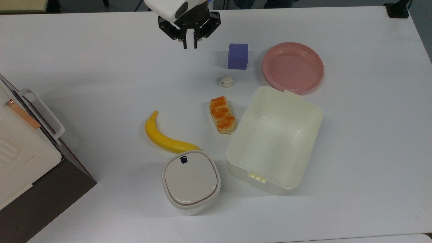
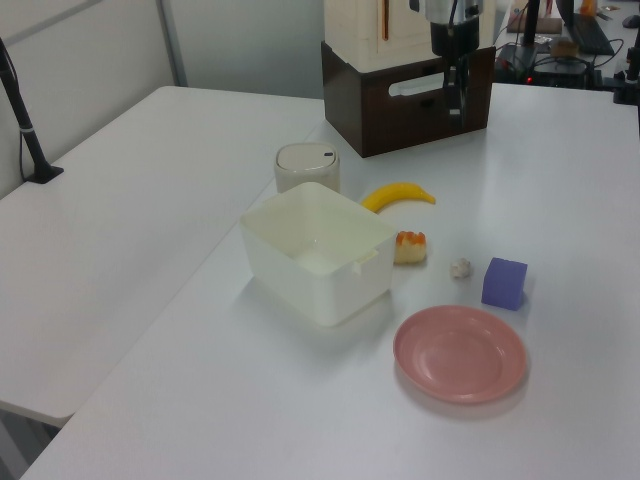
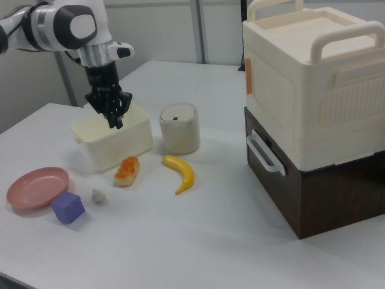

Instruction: Open the trash can

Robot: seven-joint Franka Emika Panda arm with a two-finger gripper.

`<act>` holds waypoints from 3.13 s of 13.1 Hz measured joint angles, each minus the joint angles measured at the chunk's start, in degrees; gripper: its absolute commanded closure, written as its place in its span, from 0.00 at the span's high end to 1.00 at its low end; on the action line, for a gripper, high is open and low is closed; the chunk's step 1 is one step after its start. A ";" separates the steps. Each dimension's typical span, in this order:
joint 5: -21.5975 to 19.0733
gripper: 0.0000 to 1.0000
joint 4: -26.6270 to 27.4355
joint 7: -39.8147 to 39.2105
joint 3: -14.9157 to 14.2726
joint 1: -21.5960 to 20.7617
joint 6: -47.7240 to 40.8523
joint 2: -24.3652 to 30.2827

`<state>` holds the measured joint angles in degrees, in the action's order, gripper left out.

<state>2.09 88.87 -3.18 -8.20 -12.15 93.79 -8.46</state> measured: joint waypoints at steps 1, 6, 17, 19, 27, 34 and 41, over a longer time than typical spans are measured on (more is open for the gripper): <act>-0.36 0.05 0.02 0.00 -0.02 0.24 1.69 -0.04; -1.65 0.05 0.24 0.00 -0.02 1.31 17.03 -3.34; -4.48 0.06 -0.73 4.77 -0.06 1.71 57.29 -20.12; -4.48 0.06 -1.15 4.79 -0.07 2.16 59.01 -20.51; -4.19 0.06 -4.07 4.79 -0.07 2.78 63.39 -25.32; -4.20 0.23 -4.34 4.79 -0.19 3.96 55.64 -20.13; -4.20 1.00 -3.30 4.64 -0.09 3.63 13.02 -4.58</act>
<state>-2.11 85.57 1.45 -8.28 -8.52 106.81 -13.04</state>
